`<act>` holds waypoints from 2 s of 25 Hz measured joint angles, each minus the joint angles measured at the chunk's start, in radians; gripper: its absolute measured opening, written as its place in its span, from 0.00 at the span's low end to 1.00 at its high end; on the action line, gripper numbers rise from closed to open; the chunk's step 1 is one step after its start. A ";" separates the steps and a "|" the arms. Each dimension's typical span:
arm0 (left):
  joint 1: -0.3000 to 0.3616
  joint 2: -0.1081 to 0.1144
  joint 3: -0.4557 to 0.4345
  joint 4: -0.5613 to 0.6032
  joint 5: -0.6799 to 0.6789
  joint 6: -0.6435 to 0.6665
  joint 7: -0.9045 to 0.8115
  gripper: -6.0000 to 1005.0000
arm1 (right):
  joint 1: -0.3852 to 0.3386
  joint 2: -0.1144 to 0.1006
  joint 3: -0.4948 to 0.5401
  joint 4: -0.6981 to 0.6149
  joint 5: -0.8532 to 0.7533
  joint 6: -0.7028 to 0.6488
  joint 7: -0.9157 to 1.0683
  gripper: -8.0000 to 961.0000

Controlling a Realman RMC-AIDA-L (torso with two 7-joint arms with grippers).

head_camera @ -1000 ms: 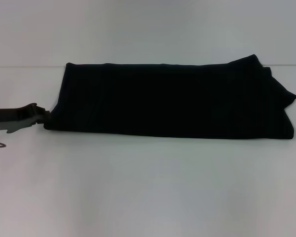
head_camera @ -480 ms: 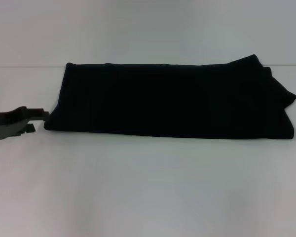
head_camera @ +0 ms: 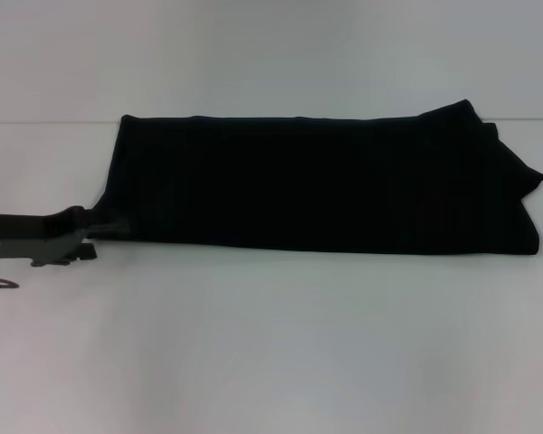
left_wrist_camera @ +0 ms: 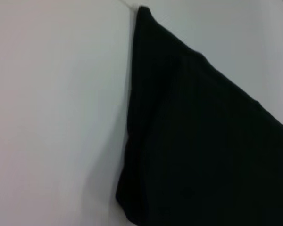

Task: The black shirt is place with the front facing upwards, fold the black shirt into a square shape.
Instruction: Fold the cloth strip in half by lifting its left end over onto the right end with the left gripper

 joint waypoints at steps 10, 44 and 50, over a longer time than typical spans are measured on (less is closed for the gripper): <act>-0.026 0.000 0.007 -0.045 0.003 -0.066 0.004 0.88 | 0.000 -0.001 0.000 0.000 0.001 -0.004 -0.002 0.79; -0.083 0.004 0.062 -0.090 0.015 -0.196 0.010 0.88 | 0.000 -0.004 0.009 -0.001 0.001 -0.006 0.005 0.80; -0.088 0.002 0.068 -0.090 0.015 -0.212 0.011 0.88 | 0.000 -0.004 0.009 -0.001 0.001 -0.007 0.005 0.80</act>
